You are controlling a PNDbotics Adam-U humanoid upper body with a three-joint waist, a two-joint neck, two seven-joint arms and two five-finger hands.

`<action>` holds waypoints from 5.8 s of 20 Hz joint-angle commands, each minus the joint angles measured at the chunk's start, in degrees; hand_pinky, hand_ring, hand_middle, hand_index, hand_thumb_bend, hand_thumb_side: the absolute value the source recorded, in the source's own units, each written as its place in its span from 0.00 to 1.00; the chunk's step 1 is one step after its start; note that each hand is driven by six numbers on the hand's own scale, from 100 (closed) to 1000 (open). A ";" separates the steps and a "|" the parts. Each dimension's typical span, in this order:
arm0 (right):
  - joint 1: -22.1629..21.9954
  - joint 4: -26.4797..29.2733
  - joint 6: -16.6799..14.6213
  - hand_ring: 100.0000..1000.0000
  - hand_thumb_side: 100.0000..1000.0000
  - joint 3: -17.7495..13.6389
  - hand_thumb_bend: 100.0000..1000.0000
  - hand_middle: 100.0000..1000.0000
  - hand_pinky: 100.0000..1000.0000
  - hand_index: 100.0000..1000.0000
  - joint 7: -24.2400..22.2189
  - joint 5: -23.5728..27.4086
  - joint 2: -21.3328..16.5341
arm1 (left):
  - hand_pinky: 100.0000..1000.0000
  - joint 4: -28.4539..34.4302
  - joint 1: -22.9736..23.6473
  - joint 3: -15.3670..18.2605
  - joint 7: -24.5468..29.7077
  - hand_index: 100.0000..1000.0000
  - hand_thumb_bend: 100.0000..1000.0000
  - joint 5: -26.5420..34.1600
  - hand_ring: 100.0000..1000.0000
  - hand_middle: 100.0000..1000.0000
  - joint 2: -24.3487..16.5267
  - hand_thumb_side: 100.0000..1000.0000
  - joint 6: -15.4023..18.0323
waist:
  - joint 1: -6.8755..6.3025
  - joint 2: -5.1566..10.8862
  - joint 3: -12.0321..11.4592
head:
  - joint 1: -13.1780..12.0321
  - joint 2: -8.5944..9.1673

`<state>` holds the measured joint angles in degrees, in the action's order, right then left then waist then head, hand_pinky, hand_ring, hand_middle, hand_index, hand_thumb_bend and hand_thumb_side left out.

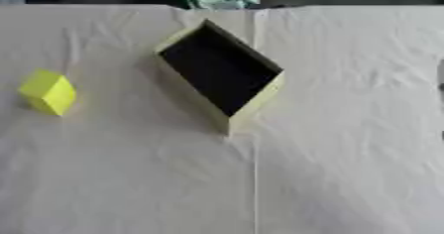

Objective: Pick up objects on the table and place them in the box.

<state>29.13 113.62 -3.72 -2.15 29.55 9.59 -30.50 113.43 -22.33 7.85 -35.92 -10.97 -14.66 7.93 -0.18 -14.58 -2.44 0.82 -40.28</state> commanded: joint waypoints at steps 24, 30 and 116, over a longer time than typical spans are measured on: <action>0.59 0.97 0.03 0.73 0.68 -0.83 0.00 0.50 0.72 0.80 0.31 -1.07 -2.63 | 0.75 -17.39 -14.17 -2.20 22.83 0.77 0.00 -18.48 0.66 0.60 -26.95 0.78 -7.10 | 0.24 -0.96 0.22 | 1.27 -0.20; 0.90 0.97 0.13 0.73 0.68 -0.49 0.00 0.50 0.72 0.80 0.04 -1.08 -2.89 | 0.86 -31.16 -21.94 -5.30 44.13 0.81 0.00 -22.33 0.79 0.70 -32.54 0.87 3.77 | 0.29 -1.04 0.27 | 1.20 -0.09; 0.87 0.97 1.60 0.72 0.68 0.25 0.00 0.48 0.72 0.80 -1.18 -0.06 0.04 | 0.77 -52.93 -29.18 -23.43 78.80 0.64 0.00 -32.00 0.71 0.57 -31.74 0.46 25.18 | -0.79 -2.49 2.27 | 0.15 2.70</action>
<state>29.56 113.62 -2.21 -1.38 28.13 9.39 -29.50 59.00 -50.83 -16.61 36.82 -42.40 -43.97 26.64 -0.27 -17.32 -0.17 0.79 -37.91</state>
